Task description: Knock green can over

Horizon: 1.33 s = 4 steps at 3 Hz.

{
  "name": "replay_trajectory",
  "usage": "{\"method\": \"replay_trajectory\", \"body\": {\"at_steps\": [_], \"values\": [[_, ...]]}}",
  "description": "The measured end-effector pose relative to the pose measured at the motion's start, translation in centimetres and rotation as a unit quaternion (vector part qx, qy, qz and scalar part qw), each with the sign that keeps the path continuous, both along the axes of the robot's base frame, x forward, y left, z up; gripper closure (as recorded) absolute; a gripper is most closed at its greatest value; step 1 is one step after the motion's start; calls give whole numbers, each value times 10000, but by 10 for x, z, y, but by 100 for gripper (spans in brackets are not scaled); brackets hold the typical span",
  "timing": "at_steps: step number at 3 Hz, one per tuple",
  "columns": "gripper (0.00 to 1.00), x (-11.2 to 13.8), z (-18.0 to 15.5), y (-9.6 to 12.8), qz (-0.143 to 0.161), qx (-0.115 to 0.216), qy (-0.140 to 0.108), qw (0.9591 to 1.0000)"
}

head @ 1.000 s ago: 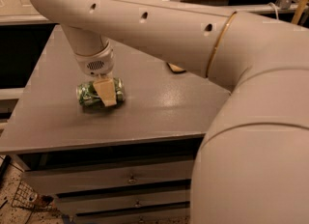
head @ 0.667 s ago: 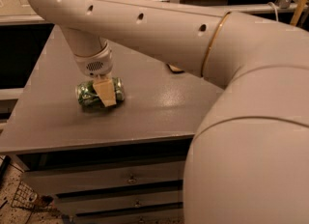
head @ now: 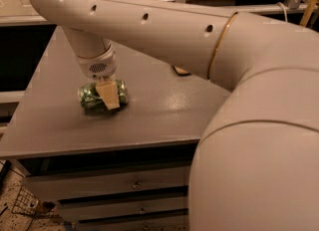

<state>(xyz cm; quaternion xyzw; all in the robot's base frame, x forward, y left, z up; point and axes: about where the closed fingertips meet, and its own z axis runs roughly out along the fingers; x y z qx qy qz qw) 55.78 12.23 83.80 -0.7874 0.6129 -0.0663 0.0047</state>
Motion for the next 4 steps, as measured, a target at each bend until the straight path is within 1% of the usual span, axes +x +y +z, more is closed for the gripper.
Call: {"method": "replay_trajectory", "body": {"at_steps": [1, 2, 3, 4], "values": [[28, 1, -1, 2, 7, 40, -29, 10000], [5, 1, 9, -4, 7, 230, -141, 9996], [0, 0, 30, -21, -36, 353, -263, 9990], [0, 0, 53, -55, -198, 599, -356, 9974]]}}
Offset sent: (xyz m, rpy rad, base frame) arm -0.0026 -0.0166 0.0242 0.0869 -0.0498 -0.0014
